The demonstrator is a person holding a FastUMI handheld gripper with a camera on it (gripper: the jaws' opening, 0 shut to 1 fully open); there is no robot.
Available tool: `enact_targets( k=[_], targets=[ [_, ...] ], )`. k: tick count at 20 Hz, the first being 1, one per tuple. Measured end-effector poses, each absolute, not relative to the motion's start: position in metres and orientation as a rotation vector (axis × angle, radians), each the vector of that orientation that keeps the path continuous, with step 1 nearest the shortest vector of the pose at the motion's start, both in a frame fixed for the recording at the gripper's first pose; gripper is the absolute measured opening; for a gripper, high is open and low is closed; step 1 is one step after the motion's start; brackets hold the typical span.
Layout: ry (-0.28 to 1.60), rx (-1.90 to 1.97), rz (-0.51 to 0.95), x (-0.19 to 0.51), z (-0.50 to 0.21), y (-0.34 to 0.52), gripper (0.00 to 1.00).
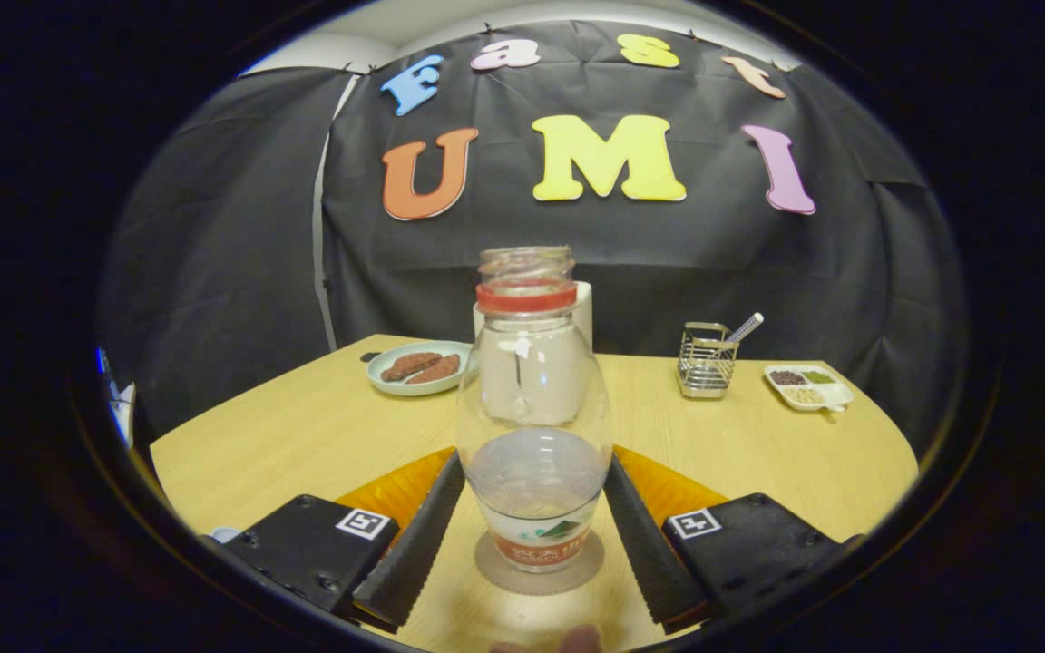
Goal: Take the bottle from table, then pour the juice into the cup, finally place the bottle on the coaster
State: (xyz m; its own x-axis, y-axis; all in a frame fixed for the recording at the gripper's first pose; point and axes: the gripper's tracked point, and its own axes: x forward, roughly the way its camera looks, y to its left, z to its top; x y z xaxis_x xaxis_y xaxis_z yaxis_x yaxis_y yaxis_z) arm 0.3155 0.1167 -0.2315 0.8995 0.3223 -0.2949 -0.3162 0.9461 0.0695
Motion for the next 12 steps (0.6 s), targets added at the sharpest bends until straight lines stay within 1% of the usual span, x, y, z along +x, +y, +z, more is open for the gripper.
enact_targets(
  k=[6, 12],
  targets=[
    [0.247, 0.043, 0.330, 0.305, -0.180, 0.114, 1.00],
    [0.151, 0.038, 0.303, 0.270, -0.110, 0.102, 1.00]
  ],
)
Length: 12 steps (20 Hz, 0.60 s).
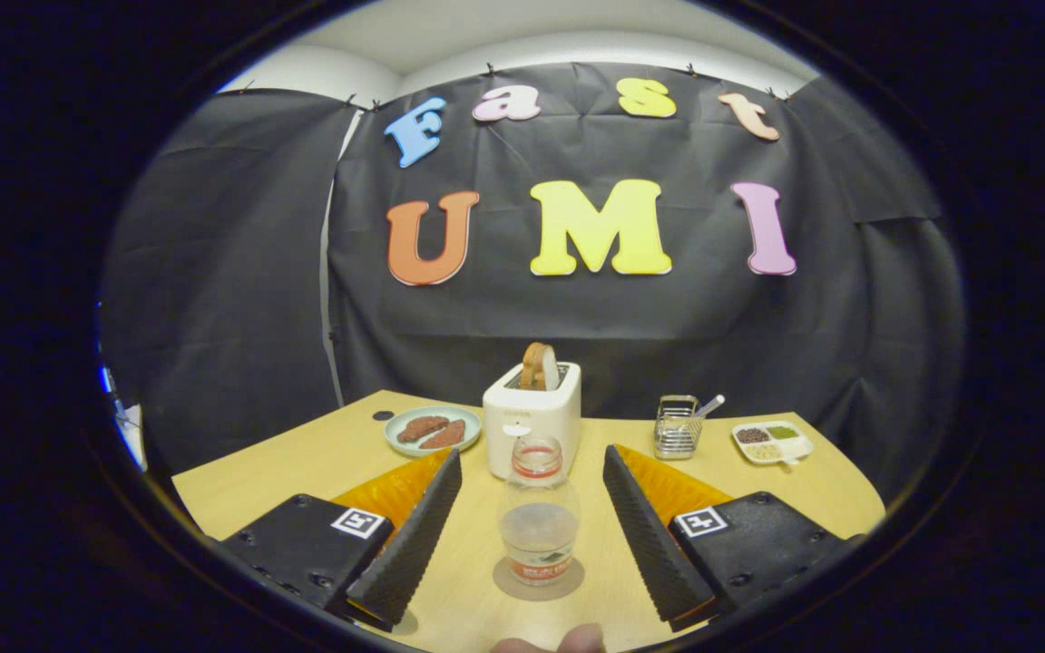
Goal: Take the bottle from table, then pour the juice into the cup, finally place the bottle on the coaster
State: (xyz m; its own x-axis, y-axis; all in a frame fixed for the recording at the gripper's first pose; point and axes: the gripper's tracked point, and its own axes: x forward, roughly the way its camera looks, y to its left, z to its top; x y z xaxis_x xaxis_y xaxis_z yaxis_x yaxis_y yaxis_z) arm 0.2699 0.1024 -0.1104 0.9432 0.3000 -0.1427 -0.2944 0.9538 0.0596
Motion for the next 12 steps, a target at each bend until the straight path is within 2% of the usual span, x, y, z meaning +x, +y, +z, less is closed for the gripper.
enact_targets(
  k=[12],
  targets=[
    [-0.027, -0.033, 0.205, 0.119, 0.012, 0.074, 1.00]
  ],
)
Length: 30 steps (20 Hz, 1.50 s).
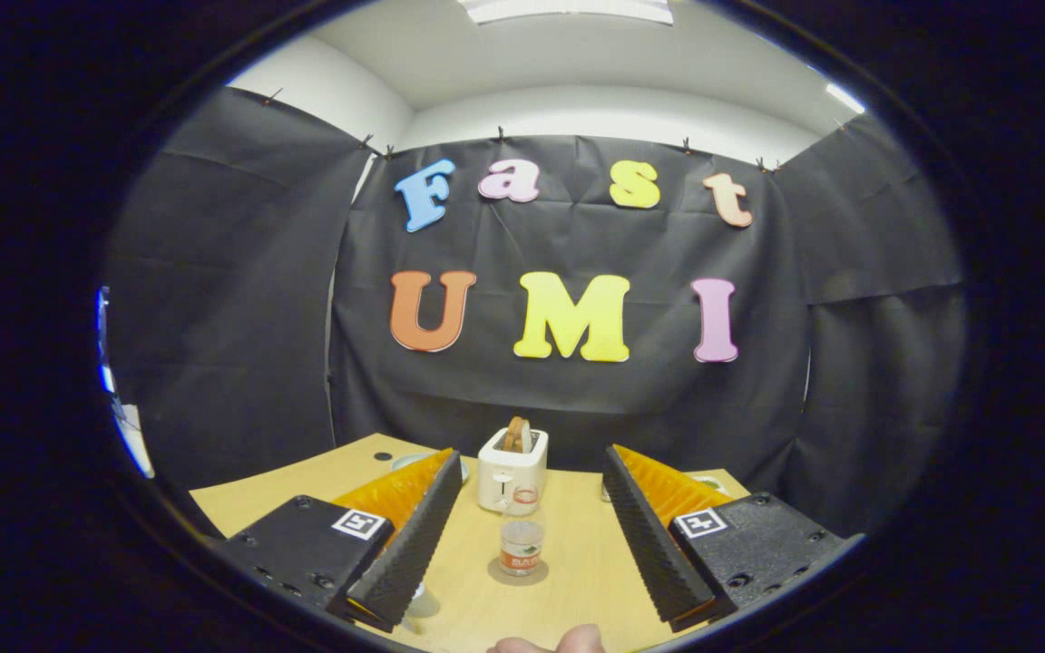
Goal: Take the bottle from table, then pour the juice into the cup, finally place the bottle on the coaster
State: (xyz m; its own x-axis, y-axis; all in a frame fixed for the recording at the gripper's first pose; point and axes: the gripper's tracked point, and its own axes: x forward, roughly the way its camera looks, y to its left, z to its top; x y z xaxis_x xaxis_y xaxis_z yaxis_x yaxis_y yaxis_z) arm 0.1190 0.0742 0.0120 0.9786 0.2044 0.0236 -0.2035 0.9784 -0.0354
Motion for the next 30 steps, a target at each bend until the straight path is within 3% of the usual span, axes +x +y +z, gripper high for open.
enact_targets(
  k=[15, 30],
  targets=[
    [-0.109, -0.045, 0.147, -0.021, -0.006, 0.071, 1.00],
    [-0.079, 0.048, 0.119, -0.021, -0.028, 0.059, 1.00]
  ],
)
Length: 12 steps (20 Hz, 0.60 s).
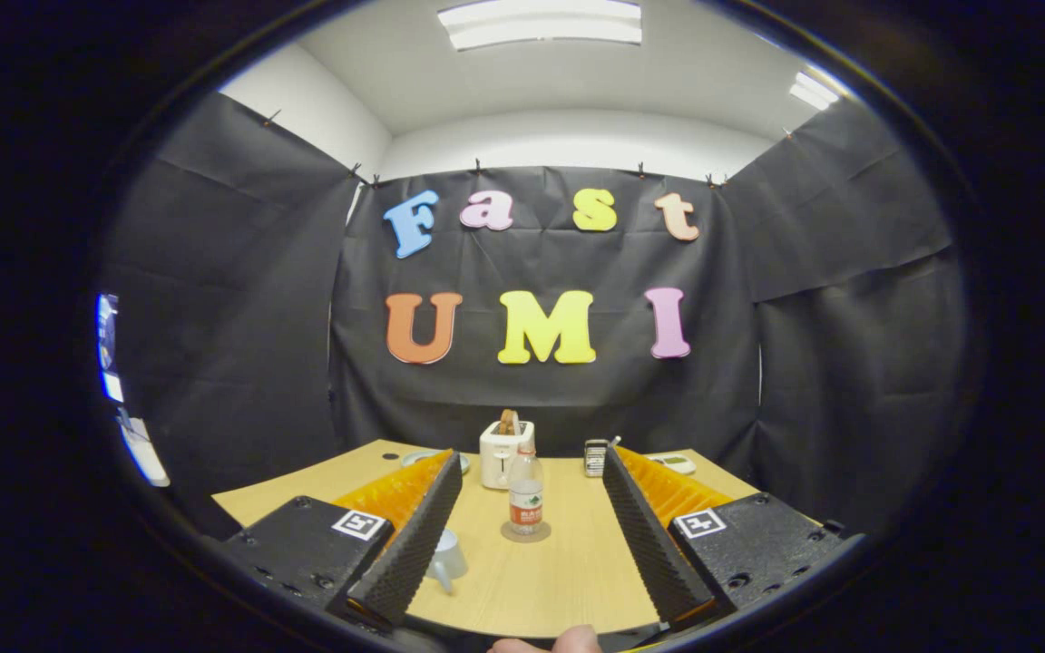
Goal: Take the bottle from table, then pour the juice into the cup, finally place the bottle on the coaster
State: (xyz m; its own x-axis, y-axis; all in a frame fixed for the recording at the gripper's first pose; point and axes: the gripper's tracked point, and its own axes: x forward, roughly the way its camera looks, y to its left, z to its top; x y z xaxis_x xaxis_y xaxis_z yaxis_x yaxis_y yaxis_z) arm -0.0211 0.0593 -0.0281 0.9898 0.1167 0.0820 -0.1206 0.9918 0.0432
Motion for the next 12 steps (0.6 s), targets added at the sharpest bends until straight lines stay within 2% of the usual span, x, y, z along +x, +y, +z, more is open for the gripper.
enact_targets(
  k=[12],
  targets=[
    [-0.078, 0.045, 0.094, -0.019, -0.025, 0.052, 1.00]
  ],
)
